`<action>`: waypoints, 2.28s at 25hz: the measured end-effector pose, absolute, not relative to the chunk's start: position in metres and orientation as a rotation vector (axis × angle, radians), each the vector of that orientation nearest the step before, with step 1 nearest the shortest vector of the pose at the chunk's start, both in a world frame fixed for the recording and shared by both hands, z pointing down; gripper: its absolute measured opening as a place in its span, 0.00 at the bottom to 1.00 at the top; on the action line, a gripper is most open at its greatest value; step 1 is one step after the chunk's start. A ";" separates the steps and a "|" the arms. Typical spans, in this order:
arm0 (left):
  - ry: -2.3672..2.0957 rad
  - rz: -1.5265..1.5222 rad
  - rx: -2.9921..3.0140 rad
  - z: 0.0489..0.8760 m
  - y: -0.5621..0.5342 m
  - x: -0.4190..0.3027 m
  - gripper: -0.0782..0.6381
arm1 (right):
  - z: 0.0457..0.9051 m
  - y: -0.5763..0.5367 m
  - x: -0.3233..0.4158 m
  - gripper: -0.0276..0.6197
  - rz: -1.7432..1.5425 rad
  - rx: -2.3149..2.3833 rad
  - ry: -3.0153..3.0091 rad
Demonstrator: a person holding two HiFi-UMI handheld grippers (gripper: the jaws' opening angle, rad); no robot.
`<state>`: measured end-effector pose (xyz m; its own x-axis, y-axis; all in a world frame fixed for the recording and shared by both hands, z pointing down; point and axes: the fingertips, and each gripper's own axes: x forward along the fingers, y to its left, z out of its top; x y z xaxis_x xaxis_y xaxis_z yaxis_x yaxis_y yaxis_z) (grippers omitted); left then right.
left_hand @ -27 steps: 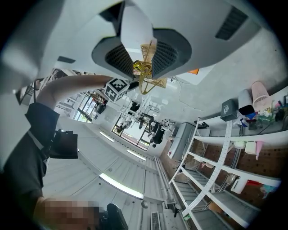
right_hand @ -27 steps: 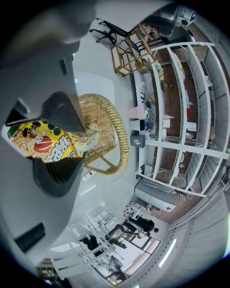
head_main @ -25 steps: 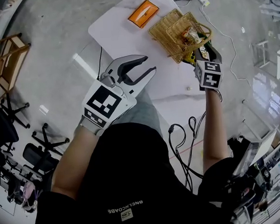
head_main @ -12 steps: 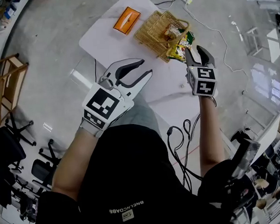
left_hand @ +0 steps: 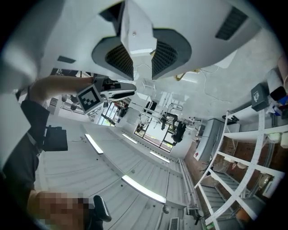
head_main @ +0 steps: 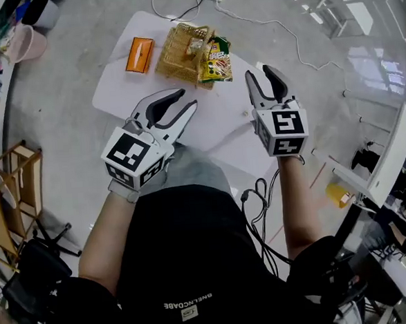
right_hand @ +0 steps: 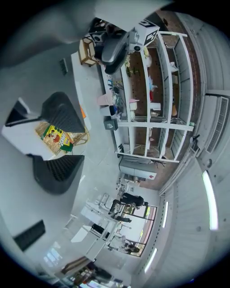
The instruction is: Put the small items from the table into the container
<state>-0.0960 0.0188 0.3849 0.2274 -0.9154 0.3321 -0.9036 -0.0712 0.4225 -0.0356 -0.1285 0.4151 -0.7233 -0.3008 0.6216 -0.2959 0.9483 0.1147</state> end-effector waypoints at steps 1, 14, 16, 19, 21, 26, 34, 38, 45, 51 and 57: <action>-1.650 -0.024 1.991 0.380 0.013 -0.093 0.26 | 0.405 -0.129 -0.027 0.29 0.000 0.448 -2.433; -1.387 0.027 2.302 0.314 -0.042 -0.005 0.26 | 0.298 -0.114 0.087 0.19 0.146 0.807 -2.554; -1.343 0.028 2.344 0.306 -0.049 0.015 0.26 | 0.289 -0.112 0.106 0.16 0.156 0.865 -2.563; -1.273 0.037 2.407 0.295 -0.053 0.040 0.26 | 0.279 -0.102 0.130 0.13 0.190 0.953 -2.579; -1.232 0.042 2.448 0.285 -0.053 0.052 0.26 | 0.272 -0.093 0.144 0.11 0.238 1.023 -2.590; -1.167 0.072 2.503 0.272 -0.048 0.067 0.26 | 0.256 -0.077 0.175 0.10 0.330 1.196 -2.621; -1.053 0.115 2.577 0.264 -0.056 0.088 0.26 | 0.247 -0.076 0.212 0.10 0.391 1.371 -2.576; -1.035 0.107 2.583 0.262 -0.063 0.095 0.26 | 0.247 -0.076 0.220 0.10 0.386 1.395 -2.560; -1.024 0.102 2.576 0.259 -0.068 0.098 0.26 | 0.252 -0.077 0.226 0.10 0.401 1.399 -2.562; -1.042 0.146 2.602 0.263 -0.065 0.095 0.26 | 0.252 -0.078 0.220 0.10 0.411 1.391 -2.570; -1.056 0.049 2.522 0.262 -0.066 0.085 0.26 | 0.256 -0.075 0.219 0.10 0.423 1.386 -2.565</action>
<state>0.0850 -0.0657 0.2618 0.7136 -0.6759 0.1844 -0.6900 -0.6326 0.3517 0.2194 -0.0746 0.2562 -0.5424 -0.7834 0.3035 -0.8393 0.5207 -0.1561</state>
